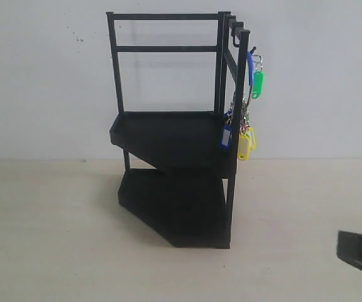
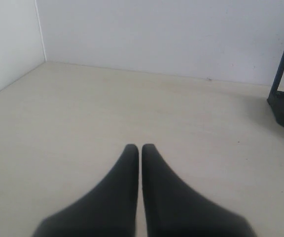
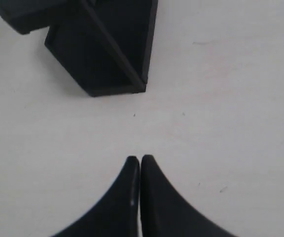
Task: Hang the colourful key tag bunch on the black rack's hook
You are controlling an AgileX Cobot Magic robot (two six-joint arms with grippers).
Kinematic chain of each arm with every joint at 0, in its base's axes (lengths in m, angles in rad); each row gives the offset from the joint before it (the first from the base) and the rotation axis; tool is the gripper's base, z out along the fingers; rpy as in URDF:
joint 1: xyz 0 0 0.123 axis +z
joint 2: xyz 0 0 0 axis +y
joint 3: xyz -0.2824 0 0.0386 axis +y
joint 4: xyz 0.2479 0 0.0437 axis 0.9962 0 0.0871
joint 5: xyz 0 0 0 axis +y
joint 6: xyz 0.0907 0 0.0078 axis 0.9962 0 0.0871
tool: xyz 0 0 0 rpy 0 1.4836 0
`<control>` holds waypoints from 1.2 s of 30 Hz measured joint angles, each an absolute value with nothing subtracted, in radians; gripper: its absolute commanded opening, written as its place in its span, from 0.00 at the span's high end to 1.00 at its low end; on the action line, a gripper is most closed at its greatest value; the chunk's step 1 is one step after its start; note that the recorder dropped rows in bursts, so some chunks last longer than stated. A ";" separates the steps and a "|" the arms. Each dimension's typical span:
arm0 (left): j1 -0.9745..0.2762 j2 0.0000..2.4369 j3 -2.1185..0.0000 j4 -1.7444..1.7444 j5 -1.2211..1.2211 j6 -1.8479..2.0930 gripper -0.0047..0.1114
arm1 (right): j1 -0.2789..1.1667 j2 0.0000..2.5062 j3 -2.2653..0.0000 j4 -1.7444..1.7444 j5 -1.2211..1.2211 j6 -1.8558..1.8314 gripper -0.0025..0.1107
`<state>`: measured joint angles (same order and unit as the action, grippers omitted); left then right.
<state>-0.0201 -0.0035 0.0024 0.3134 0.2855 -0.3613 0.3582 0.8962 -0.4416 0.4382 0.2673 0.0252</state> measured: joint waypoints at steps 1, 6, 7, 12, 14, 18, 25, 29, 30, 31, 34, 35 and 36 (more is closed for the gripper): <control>-0.020 -0.004 0.002 0.313 0.285 -0.361 0.92 | 0.358 0.821 -0.346 0.438 0.166 0.025 0.98; -0.020 -0.004 0.002 0.313 0.285 -0.361 0.92 | 0.348 0.569 -0.071 0.438 -0.110 0.026 0.98; -0.020 -0.004 0.002 0.313 0.285 -0.361 0.92 | 0.337 0.524 -0.039 0.438 -0.129 0.030 0.98; -0.020 -0.004 0.002 0.313 0.285 -0.361 0.92 | 0.203 0.281 -0.007 0.441 -0.128 0.027 0.98; -0.020 -0.004 0.002 0.313 0.285 -0.361 0.92 | 0.171 0.231 -0.007 0.441 -0.107 0.025 0.98; -0.020 -0.004 0.002 0.313 0.285 -0.361 0.92 | 0.125 0.141 -0.007 0.444 -0.046 0.018 0.98; -0.020 -0.004 0.002 0.313 0.285 -0.361 0.92 | 0.114 0.080 -0.005 0.446 0.041 -0.064 0.98; -0.020 -0.004 0.002 0.313 0.285 -0.361 0.92 | 0.112 0.079 -0.005 0.446 0.099 -0.105 0.98; -0.020 -0.004 0.002 0.313 0.285 -0.361 0.92 | 0.112 0.079 -0.005 0.446 0.120 -0.105 0.98; -0.020 -0.004 0.002 0.313 0.285 -0.361 0.92 | 0.112 0.079 -0.005 0.446 0.138 -0.107 0.98; -0.020 -0.004 0.002 0.313 0.285 -0.361 0.92 | 0.112 0.079 -0.004 0.446 0.200 -0.119 0.98; -0.020 -0.004 0.002 0.313 0.285 -0.361 0.92 | 0.112 0.079 -0.002 0.446 0.212 -0.128 0.98; -0.020 -0.004 0.002 0.313 0.285 -0.361 0.92 | 0.112 0.077 0.000 0.446 0.220 -0.136 0.98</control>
